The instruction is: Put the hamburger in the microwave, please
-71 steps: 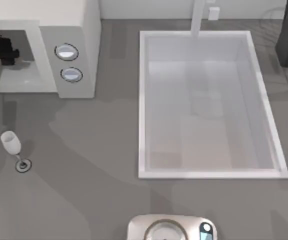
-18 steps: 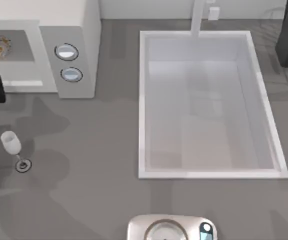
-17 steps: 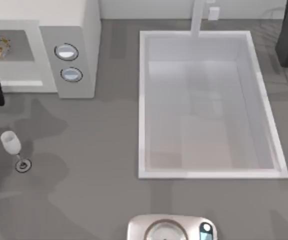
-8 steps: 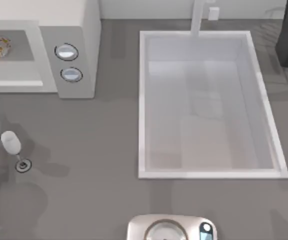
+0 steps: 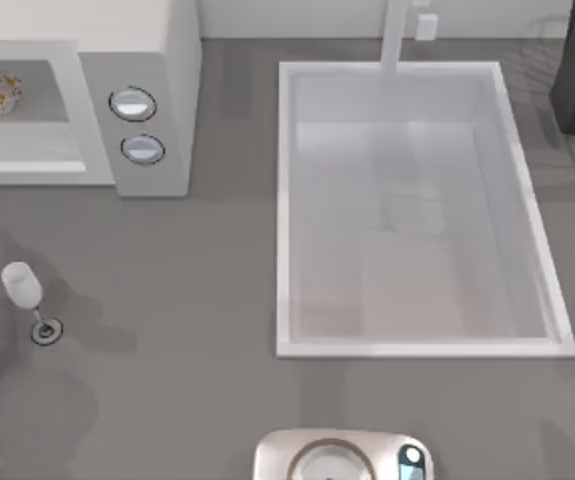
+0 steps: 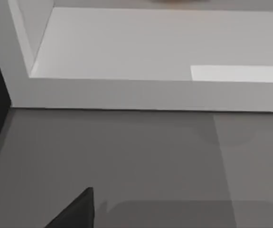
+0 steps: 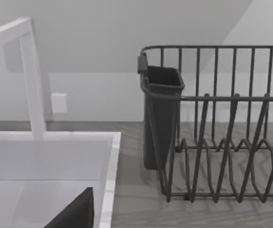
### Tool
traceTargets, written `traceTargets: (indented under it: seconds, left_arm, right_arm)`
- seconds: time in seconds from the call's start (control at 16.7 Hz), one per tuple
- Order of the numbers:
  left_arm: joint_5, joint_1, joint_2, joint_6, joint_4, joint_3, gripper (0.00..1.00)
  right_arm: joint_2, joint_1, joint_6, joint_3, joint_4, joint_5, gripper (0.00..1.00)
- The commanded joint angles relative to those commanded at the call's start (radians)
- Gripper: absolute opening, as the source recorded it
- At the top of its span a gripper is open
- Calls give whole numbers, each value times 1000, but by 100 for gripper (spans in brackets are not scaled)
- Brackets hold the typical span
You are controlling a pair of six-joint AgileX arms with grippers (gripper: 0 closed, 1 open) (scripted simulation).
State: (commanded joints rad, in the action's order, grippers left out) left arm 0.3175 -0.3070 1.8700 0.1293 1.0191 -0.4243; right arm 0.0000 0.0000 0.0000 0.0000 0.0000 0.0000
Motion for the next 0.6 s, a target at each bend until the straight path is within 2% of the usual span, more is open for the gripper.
traceTargets:
  seconds: [0.24, 0.6]
  left_arm:
    - [-2, 1, -127, -1, -144, -37, 100]
    - [-5, 1, -361, -2, -496, -94, 100]
  right_arm:
    - [0, 0, 0, 0, 0, 0, 100]
    - [0, 0, 0, 0, 0, 0, 100]
